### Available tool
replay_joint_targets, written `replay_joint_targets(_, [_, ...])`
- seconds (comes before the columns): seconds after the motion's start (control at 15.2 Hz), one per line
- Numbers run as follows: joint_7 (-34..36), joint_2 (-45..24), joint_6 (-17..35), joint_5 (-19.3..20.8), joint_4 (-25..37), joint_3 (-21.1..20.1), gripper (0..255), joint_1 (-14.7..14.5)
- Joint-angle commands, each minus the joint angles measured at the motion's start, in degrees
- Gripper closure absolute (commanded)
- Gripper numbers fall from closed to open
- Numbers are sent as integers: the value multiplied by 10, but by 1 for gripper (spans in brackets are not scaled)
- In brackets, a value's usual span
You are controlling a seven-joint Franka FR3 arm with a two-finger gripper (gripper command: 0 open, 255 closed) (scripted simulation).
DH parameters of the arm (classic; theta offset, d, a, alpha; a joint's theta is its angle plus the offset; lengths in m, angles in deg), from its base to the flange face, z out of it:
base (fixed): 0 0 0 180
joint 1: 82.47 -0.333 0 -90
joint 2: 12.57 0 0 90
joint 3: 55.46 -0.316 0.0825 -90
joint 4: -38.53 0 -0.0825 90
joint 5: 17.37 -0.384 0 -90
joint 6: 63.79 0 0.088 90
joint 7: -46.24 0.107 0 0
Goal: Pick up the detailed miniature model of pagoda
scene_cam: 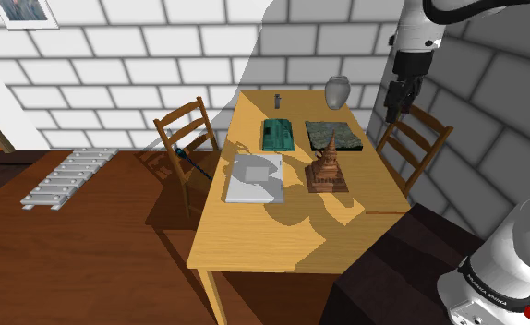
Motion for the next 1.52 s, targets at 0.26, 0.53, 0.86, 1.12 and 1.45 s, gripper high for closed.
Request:
replay_joint_targets(0.26, [-117, -132, 41, 24, 57, 47, 0, -5])
replay_joint_targets(0.53, [-190, -228, 61, 28, 111, 68, 0, -7])
replay_joint_targets(0.86, [-276, -352, 76, 25, 194, 81, 0, -3])
replay_joint_targets(1.12, [-339, -453, 77, 21, 275, 81, 0, 5])
replay_joint_targets(1.45, [-406, -581, 65, 21, 394, 72, 0, 20])
